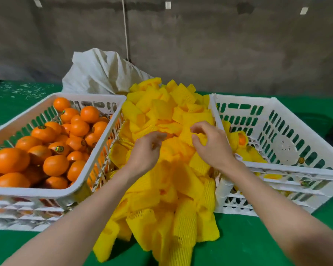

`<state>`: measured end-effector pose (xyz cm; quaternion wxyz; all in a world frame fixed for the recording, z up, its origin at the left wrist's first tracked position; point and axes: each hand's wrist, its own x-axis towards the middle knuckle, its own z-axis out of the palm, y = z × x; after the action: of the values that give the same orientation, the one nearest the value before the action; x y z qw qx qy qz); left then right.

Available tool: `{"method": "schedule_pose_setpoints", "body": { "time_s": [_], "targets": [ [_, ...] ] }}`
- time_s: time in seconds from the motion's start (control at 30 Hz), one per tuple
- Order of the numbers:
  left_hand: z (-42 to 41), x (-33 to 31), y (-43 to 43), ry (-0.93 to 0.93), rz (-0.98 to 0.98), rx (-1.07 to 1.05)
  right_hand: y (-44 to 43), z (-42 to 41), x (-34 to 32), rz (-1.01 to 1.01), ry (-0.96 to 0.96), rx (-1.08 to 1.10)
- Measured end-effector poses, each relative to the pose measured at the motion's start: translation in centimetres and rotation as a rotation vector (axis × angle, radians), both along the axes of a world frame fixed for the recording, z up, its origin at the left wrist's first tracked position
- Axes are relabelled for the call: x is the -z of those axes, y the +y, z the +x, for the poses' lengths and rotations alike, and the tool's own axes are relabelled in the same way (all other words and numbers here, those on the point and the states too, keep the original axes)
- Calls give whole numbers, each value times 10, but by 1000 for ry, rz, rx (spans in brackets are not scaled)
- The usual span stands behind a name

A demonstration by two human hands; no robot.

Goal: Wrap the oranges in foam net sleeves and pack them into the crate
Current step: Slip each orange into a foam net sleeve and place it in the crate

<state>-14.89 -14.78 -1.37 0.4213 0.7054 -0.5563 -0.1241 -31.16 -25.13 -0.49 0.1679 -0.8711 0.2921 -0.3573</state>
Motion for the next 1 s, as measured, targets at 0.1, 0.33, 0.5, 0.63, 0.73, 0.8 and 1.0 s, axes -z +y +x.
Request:
{"method": "schedule_pose_setpoints", "body": {
  "time_s": [0.1,0.33,0.5,0.63,0.73,0.8,1.0],
  "targets": [
    [29,1,21,44,5,-100,26,42,13,50,294,-139],
    [69,5,58,74,-75,-229,50,111,47,12,862,-196],
    [84,5,73,221,-28,-194,33,110,29,224,406,-291],
    [84,0,70,322,168,-90,35,103,11,564,169,-424],
    [84,-1,67,259,116,-117,40,103,8,658,122,-394],
    [84,0,68,121,37,-200,45,108,7,487,174,-302],
    [99,-10,86,79,-114,-125,69,140,-4,224,14,-332]
  ]
}}
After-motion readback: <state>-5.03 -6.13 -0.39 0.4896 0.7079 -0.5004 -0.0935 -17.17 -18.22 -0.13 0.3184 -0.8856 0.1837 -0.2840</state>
